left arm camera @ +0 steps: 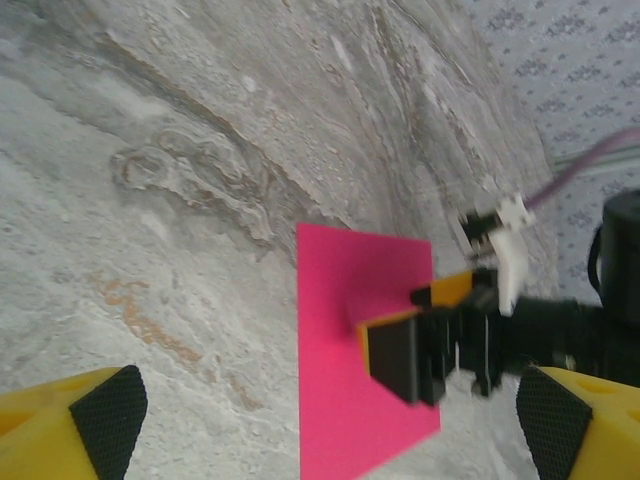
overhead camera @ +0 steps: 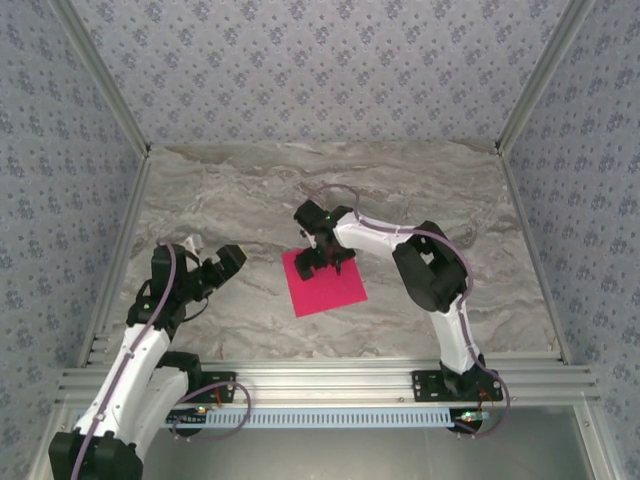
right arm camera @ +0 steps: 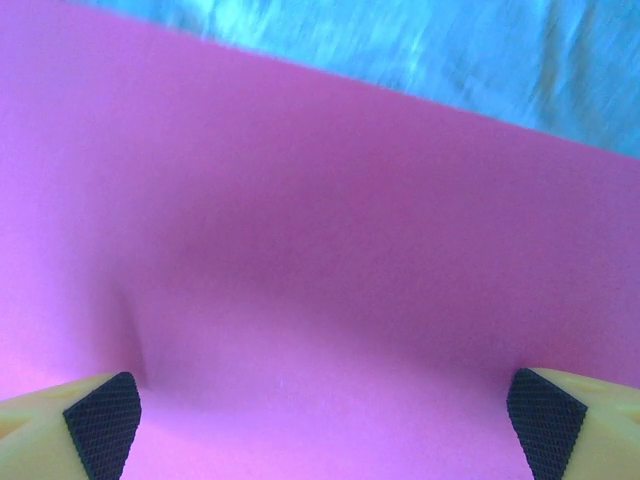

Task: Fold a paper plane with a square sheet of paper (fold left side to right side)
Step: Move the square sheet of paper to the center of the table, then pick up the square sheet of paper from the center of the table.

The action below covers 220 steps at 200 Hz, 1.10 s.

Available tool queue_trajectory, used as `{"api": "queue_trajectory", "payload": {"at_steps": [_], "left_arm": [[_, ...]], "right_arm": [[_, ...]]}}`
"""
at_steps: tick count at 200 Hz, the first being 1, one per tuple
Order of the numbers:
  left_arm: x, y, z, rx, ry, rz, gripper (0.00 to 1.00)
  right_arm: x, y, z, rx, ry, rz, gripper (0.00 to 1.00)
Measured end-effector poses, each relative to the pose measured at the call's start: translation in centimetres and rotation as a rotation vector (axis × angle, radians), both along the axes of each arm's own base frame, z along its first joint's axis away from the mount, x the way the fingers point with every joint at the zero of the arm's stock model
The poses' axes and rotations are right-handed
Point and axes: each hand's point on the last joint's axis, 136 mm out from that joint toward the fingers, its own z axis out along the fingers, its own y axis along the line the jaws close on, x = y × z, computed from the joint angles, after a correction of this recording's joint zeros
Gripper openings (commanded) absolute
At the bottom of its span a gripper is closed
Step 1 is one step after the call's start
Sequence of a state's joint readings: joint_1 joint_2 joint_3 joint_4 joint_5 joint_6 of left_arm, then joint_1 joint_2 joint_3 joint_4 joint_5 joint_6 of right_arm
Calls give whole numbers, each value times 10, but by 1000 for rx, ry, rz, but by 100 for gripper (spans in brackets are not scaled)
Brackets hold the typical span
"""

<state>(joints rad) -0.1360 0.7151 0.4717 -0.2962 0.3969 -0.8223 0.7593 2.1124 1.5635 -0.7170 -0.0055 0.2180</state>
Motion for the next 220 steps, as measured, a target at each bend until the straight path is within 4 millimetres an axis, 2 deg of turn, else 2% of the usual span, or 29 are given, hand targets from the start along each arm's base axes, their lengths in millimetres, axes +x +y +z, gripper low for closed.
{"api": "queue_trajectory", "payload": {"at_steps": [24, 47, 63, 87, 105, 126, 159, 185, 220], "left_arm": [[3, -9, -4, -29, 53, -39, 94], [5, -19, -9, -55, 107, -79, 90], [5, -33, -16, -70, 153, -126, 88], [10, -62, -25, -84, 219, -217, 84], [15, -91, -33, -94, 256, -292, 81], [15, -125, -46, -97, 297, -369, 78], [4, -165, -74, -88, 370, -439, 73], [-2, -176, -90, -58, 403, -446, 73], [0, -178, -97, -42, 408, -432, 71]], "right_arm": [[20, 1, 5, 24, -11, 21, 100], [19, 0, 13, 40, -4, 37, 100], [17, -2, 25, 59, -16, 34, 100], [14, -22, 48, 89, -33, -32, 100], [17, -42, 55, 98, -34, -103, 100], [24, -55, 49, 91, -23, -162, 100], [26, -56, 37, 84, -1, -202, 100], [26, -56, 22, 69, 26, -226, 100], [23, -55, 8, 51, 54, -243, 100]]}}
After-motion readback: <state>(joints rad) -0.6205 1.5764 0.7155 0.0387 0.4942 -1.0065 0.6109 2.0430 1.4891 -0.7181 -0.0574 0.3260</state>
